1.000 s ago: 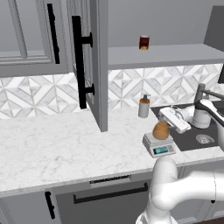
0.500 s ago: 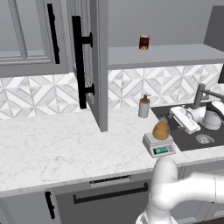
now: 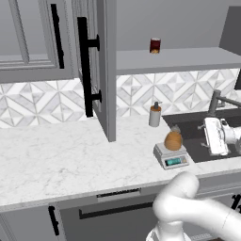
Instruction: Pick the honey bottle and place it on the digital scale for weighing, and close the cabinet.
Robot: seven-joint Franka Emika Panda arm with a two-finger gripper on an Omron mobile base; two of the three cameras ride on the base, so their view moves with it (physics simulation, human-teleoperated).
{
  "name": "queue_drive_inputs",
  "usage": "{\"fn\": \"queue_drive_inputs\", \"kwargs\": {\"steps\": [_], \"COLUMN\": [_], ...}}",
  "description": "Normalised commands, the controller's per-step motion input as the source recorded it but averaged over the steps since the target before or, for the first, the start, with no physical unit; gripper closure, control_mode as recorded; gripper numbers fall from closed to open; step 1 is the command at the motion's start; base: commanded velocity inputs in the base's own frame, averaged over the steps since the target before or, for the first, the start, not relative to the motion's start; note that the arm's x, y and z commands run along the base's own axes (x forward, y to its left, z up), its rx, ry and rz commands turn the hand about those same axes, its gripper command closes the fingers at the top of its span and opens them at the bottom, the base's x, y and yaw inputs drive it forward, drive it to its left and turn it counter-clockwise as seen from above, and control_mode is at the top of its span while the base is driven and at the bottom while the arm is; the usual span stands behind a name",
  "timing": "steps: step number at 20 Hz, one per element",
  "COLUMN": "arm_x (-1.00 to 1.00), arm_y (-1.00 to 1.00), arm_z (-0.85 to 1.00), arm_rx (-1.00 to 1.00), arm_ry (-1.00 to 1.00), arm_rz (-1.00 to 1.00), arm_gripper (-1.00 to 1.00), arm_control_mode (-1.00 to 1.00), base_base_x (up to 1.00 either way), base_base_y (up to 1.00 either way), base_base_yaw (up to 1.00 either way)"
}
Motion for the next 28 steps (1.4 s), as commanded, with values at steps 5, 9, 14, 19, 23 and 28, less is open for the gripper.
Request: {"fn": "queue_drive_inputs", "kwargs": {"steps": [5,9,14,19,23,28], "arm_x": [-0.39,-0.35,-0.16,0.00,0.00,0.00], "arm_y": [-0.24,-0.62,-0.82,-0.86,-0.99,-0.62], "arm_z": [0.34,0.34,0.20,0.20,0.33,0.11], "arm_rx": [0.18,0.22,0.17,0.08,0.18,0.10], "arm_ry": [-0.21,-0.54,-0.60,-0.55,-0.26,-0.05], "arm_rz": [-0.38,-0.10,-0.09,-0.18,-0.18,-0.21], "arm_gripper": [-1.00,-1.00,-1.00,-1.00,-1.00,-1.00], "arm_control_mode": [-1.00,-1.00,-1.00,-1.00,-1.00,-1.00], "base_base_x": [0.00,0.00,0.00,0.00,0.00,0.00], "base_base_y": [0.00,0.00,0.00,0.00,0.00,0.00], "base_base_yaw": [0.00,0.00,0.00,0.00,0.00,0.00]}}
